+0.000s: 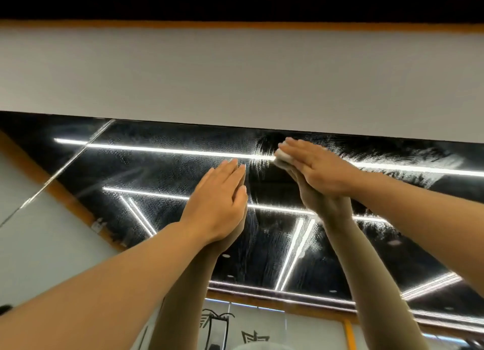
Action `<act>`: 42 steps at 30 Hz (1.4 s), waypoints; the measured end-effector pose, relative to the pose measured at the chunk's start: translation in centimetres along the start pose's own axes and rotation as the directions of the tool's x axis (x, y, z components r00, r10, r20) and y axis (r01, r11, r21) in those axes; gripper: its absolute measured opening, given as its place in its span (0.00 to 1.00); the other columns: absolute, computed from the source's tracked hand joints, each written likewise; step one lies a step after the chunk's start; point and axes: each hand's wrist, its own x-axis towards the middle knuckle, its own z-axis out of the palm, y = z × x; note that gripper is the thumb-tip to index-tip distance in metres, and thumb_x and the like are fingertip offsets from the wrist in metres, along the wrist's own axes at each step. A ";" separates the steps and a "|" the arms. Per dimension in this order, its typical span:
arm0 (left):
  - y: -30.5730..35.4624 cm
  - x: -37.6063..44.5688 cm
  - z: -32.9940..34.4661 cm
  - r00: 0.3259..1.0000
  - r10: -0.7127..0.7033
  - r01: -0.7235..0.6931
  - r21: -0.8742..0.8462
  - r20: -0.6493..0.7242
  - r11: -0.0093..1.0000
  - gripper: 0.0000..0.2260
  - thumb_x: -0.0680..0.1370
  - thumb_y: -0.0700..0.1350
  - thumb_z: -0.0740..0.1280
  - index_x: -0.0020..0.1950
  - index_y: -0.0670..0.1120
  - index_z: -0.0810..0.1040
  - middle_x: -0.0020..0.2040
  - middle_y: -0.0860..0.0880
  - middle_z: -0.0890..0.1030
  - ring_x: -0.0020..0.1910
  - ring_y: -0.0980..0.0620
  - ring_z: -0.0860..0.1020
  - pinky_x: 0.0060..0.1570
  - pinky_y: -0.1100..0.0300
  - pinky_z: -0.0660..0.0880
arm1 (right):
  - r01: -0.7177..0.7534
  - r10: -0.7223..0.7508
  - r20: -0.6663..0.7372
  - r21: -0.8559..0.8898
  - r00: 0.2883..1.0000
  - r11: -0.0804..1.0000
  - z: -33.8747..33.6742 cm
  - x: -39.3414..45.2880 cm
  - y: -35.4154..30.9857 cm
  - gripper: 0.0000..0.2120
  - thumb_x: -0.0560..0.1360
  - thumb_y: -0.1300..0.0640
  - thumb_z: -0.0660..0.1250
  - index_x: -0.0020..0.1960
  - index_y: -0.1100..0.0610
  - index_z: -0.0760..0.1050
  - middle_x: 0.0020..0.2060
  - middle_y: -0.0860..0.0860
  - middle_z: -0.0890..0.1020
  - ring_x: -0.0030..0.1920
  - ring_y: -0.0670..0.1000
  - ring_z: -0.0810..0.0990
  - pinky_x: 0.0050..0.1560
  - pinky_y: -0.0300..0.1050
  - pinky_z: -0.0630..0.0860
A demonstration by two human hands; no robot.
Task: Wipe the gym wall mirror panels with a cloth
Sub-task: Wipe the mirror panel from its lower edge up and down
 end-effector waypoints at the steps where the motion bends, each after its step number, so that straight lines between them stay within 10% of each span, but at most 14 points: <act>1: -0.1 0.0 0.0 1.000 -0.001 0.001 0.004 0.001 1.000 0.27 0.81 0.54 0.46 0.81 0.50 0.54 0.81 0.54 0.52 0.79 0.60 0.46 0.75 0.64 0.38 | -0.045 0.044 -0.023 -0.012 0.999 0.999 0.1 0.6 0.3 0.22 0.86 0.51 0.47 0.79 0.44 0.54 0.79 0.44 0.55 0.79 0.48 0.51 0.78 0.53 0.48; 7: -0.1 -0.1 0.1 1.000 -0.005 0.005 0.059 0.006 0.998 0.32 0.79 0.62 0.46 0.81 0.51 0.52 0.81 0.54 0.50 0.79 0.59 0.45 0.74 0.65 0.37 | 0.098 -0.087 -0.087 0.130 0.992 0.987 1.3 -3.9 -3.1 0.18 0.83 0.63 0.54 0.72 0.61 0.69 0.72 0.58 0.69 0.68 0.47 0.63 0.62 0.32 0.55; 11: -0.2 -0.1 0.0 0.999 -0.009 0.005 0.093 0.038 0.996 0.43 0.72 0.73 0.43 0.81 0.51 0.50 0.81 0.55 0.48 0.79 0.59 0.44 0.72 0.64 0.37 | 0.281 -0.295 0.118 0.123 0.948 0.952 1.8 -12.9 -4.1 0.21 0.84 0.47 0.46 0.75 0.31 0.52 0.74 0.25 0.46 0.73 0.28 0.38 0.72 0.30 0.35; 14: 0.0 -0.2 -0.1 0.999 -0.022 0.017 0.110 0.038 0.994 0.47 0.67 0.75 0.41 0.81 0.52 0.49 0.81 0.55 0.48 0.79 0.59 0.44 0.72 0.64 0.39 | 0.275 -0.291 0.257 0.096 0.922 0.956 0.0 -16.7 -2.3 0.20 0.83 0.45 0.45 0.73 0.27 0.50 0.72 0.21 0.42 0.74 0.30 0.38 0.74 0.33 0.35; 18: 0.0 -0.1 0.1 0.999 -0.026 0.022 0.115 0.030 0.993 0.47 0.68 0.76 0.42 0.81 0.52 0.50 0.81 0.55 0.49 0.79 0.58 0.45 0.73 0.62 0.41 | 0.192 -0.194 0.069 0.033 0.978 0.981 -1.1 -14.7 3.4 0.21 0.84 0.46 0.46 0.75 0.32 0.54 0.76 0.28 0.49 0.76 0.34 0.45 0.76 0.35 0.40; 24: 0.2 -0.1 0.2 0.998 -0.037 0.029 0.149 0.048 0.988 0.48 0.67 0.77 0.41 0.81 0.52 0.47 0.81 0.56 0.47 0.75 0.64 0.41 0.73 0.62 0.40 | -0.317 0.326 -0.155 0.082 0.933 0.945 -3.8 -9.1 12.4 0.21 0.85 0.58 0.52 0.77 0.53 0.62 0.77 0.50 0.62 0.78 0.55 0.57 0.77 0.51 0.52; 27: -0.1 0.1 0.2 0.998 -0.028 0.018 0.163 0.056 0.986 0.48 0.67 0.77 0.42 0.81 0.52 0.47 0.81 0.56 0.47 0.74 0.64 0.41 0.73 0.62 0.40 | -0.287 0.305 -0.256 0.104 0.917 0.952 -2.7 -10.5 10.2 0.12 0.81 0.67 0.55 0.60 0.60 0.73 0.58 0.56 0.75 0.62 0.62 0.72 0.63 0.54 0.67; 29: -0.2 0.2 0.3 0.998 -0.021 0.012 0.171 0.051 0.985 0.48 0.68 0.77 0.43 0.81 0.52 0.47 0.81 0.55 0.47 0.76 0.62 0.42 0.74 0.62 0.40 | -0.212 0.239 -0.259 0.127 0.936 0.969 -1.5 -14.0 8.0 0.16 0.81 0.67 0.56 0.65 0.61 0.74 0.64 0.59 0.74 0.65 0.62 0.71 0.66 0.43 0.65; 32: -0.4 0.1 0.5 0.999 -0.020 0.013 0.169 0.040 0.986 0.47 0.69 0.77 0.44 0.81 0.50 0.49 0.81 0.54 0.50 0.79 0.56 0.46 0.75 0.60 0.43 | -0.070 0.125 -0.269 0.204 0.955 0.976 -0.4 -20.9 4.3 0.21 0.83 0.61 0.55 0.70 0.41 0.67 0.69 0.44 0.70 0.68 0.41 0.65 0.63 0.21 0.53; 35: -0.1 0.1 0.4 0.999 -0.017 0.012 0.161 0.029 0.987 0.48 0.68 0.76 0.45 0.81 0.49 0.51 0.81 0.52 0.52 0.80 0.54 0.49 0.76 0.56 0.46 | -0.121 0.154 -0.147 0.209 0.977 0.970 0.3 -24.2 3.9 0.20 0.83 0.49 0.49 0.71 0.30 0.56 0.73 0.25 0.54 0.73 0.27 0.49 0.72 0.28 0.42; 39: 0.2 0.0 0.3 0.999 -0.019 0.014 0.155 0.029 0.988 0.48 0.68 0.76 0.45 0.81 0.48 0.53 0.81 0.51 0.53 0.80 0.53 0.50 0.76 0.56 0.47 | -0.099 0.124 -0.183 0.144 0.975 0.985 -1.1 -21.2 5.8 0.21 0.84 0.56 0.52 0.76 0.50 0.63 0.75 0.47 0.65 0.71 0.36 0.58 0.65 0.23 0.48; 42: 0.3 0.0 0.4 0.999 -0.016 0.011 0.162 0.030 0.987 0.48 0.69 0.77 0.45 0.81 0.49 0.53 0.81 0.52 0.53 0.79 0.55 0.49 0.74 0.58 0.46 | -0.281 0.299 -0.219 0.106 0.929 0.954 -3.1 -16.3 9.2 0.16 0.83 0.63 0.54 0.69 0.63 0.68 0.68 0.60 0.70 0.67 0.56 0.66 0.66 0.43 0.57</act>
